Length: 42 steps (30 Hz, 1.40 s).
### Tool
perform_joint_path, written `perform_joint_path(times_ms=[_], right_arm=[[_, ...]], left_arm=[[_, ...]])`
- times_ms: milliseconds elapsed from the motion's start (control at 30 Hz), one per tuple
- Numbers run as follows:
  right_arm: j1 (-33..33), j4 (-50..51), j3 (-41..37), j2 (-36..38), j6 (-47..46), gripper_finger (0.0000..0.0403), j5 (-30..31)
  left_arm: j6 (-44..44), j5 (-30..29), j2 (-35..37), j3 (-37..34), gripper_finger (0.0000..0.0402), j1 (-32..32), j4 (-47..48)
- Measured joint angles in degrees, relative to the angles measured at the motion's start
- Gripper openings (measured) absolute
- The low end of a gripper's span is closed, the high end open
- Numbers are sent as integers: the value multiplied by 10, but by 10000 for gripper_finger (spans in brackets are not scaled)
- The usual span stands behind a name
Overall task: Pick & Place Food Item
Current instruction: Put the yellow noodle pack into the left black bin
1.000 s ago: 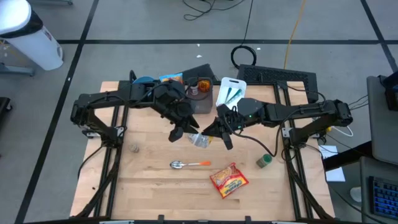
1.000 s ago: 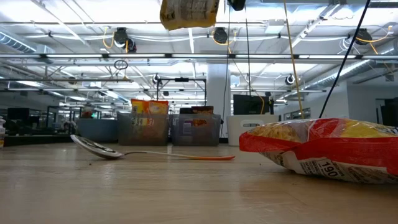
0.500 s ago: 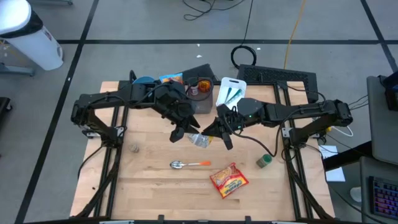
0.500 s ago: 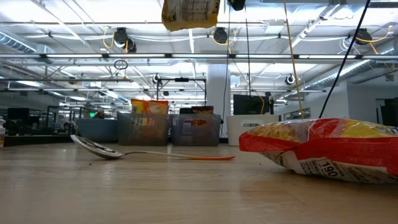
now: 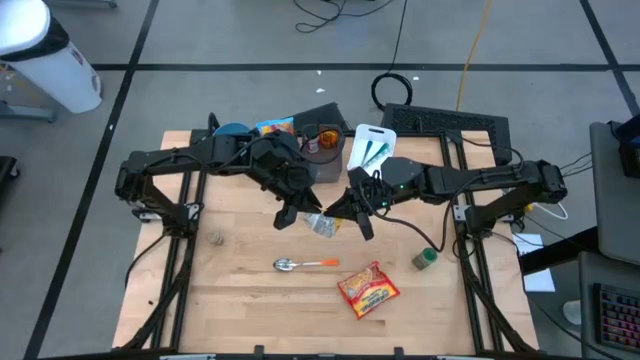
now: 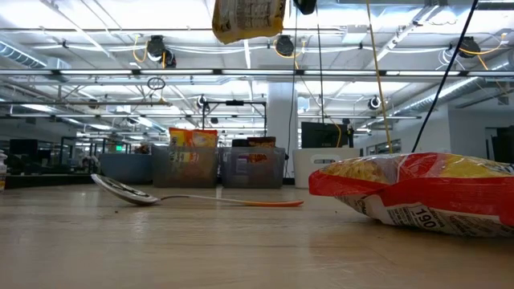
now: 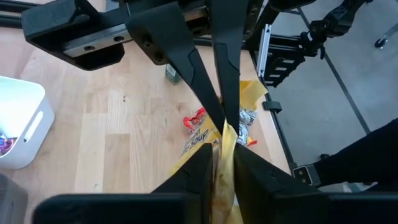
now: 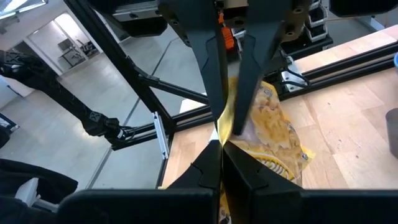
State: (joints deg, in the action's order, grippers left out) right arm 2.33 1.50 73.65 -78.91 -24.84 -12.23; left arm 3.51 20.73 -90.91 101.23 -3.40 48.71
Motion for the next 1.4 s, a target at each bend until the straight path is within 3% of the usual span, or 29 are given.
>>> perform_joint_path(times_ms=[200,633,767,1033,1167,1400], right_arm=[[0,0,0,0,0,0,1],[0,-11,0,0,0,6,0],[0,-13,0,0,0,44,0],[-13,-22,0,1,-28,160,1],[-24,-30,0,12,-26,192,6],[-29,11,0,55,-1,204,133]], left_arm=[[-9,2,0,0,7,0,-1],[-8,17,1,0,3,0,-2],[-1,17,3,0,3,0,0],[1,16,6,0,1,-4,2],[3,17,7,0,1,-13,16],[11,10,40,0,1,-46,23]])
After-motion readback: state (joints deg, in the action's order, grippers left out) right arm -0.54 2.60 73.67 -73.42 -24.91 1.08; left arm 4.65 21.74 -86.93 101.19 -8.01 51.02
